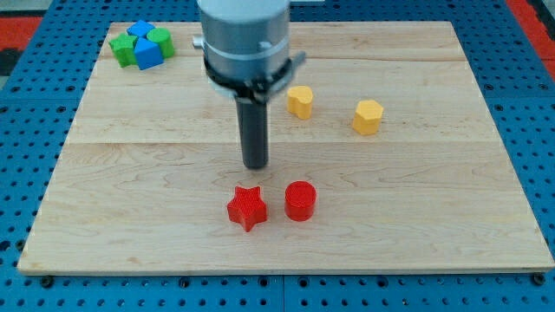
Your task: Move the yellow heart to the top left side of the red circle
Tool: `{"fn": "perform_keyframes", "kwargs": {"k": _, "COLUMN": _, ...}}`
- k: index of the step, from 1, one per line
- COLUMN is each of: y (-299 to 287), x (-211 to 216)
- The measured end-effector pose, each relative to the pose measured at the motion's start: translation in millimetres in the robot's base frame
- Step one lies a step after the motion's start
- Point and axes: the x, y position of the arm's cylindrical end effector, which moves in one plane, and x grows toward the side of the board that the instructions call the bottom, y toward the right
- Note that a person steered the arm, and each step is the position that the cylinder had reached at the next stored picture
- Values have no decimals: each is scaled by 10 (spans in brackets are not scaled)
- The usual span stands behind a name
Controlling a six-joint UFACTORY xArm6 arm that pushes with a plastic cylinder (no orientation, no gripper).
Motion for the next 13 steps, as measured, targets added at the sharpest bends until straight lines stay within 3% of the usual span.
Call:
{"fn": "perform_keyframes", "kwargs": {"k": 2, "y": -25, "x": -1134}}
{"fn": "perform_keyframes", "kwargs": {"k": 3, "y": 663, "x": -1289}}
{"fn": "perform_keyframes", "kwargs": {"k": 4, "y": 915, "x": -1043}}
{"fn": "perform_keyframes", "kwargs": {"k": 5, "y": 448, "x": -623}}
{"fn": "perform_keyframes", "kwargs": {"k": 6, "y": 286, "x": -676}}
{"fn": "perform_keyframes", "kwargs": {"k": 7, "y": 132, "x": -1087}}
{"fn": "perform_keyframes", "kwargs": {"k": 8, "y": 298, "x": -1119}}
{"fn": "perform_keyframes", "kwargs": {"k": 9, "y": 40, "x": -584}}
{"fn": "perform_keyframes", "kwargs": {"k": 10, "y": 141, "x": -115}}
{"fn": "perform_keyframes", "kwargs": {"k": 12, "y": 458, "x": -229}}
{"fn": "perform_keyframes", "kwargs": {"k": 13, "y": -12, "x": 160}}
